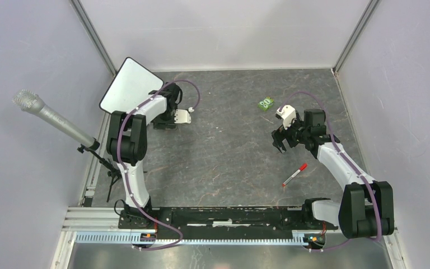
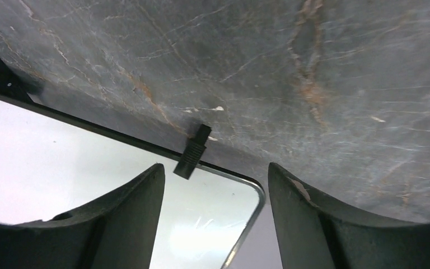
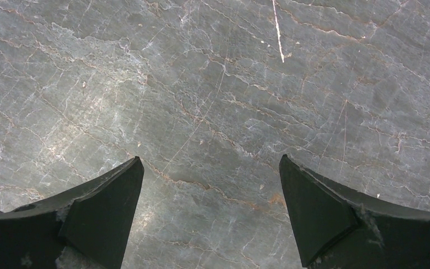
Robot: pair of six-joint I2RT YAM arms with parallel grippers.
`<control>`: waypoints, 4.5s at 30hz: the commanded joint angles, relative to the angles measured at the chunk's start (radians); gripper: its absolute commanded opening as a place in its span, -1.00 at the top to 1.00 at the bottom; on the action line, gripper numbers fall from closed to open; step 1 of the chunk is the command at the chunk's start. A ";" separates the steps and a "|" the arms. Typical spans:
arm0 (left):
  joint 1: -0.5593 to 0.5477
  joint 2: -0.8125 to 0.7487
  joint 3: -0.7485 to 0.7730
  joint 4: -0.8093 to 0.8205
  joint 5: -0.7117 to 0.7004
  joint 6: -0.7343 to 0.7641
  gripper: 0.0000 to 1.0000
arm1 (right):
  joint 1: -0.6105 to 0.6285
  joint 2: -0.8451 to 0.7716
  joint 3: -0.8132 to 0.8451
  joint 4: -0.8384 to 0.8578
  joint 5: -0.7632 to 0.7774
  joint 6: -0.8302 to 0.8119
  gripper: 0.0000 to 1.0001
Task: Write a sentence on the whiteboard
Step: Move the whiteboard to the corner of the board, then pick up the whiteboard marker from the center of the board.
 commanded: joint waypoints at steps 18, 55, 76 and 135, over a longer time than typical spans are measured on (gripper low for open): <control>0.055 0.112 0.051 0.040 -0.083 0.284 0.23 | -0.008 -0.018 0.005 0.004 0.018 -0.038 -0.95; -0.688 -0.191 -0.278 -0.117 -0.127 0.059 0.95 | -0.317 -0.160 0.110 -0.228 -0.197 -0.066 -0.95; -1.229 -0.159 -0.192 -0.311 -0.077 -0.271 0.95 | -0.339 -0.227 0.145 -0.373 -0.177 -0.132 -0.95; -0.778 -0.330 0.542 -0.465 0.681 -0.852 -0.62 | -0.082 -0.079 0.000 -0.657 0.055 -1.098 -0.66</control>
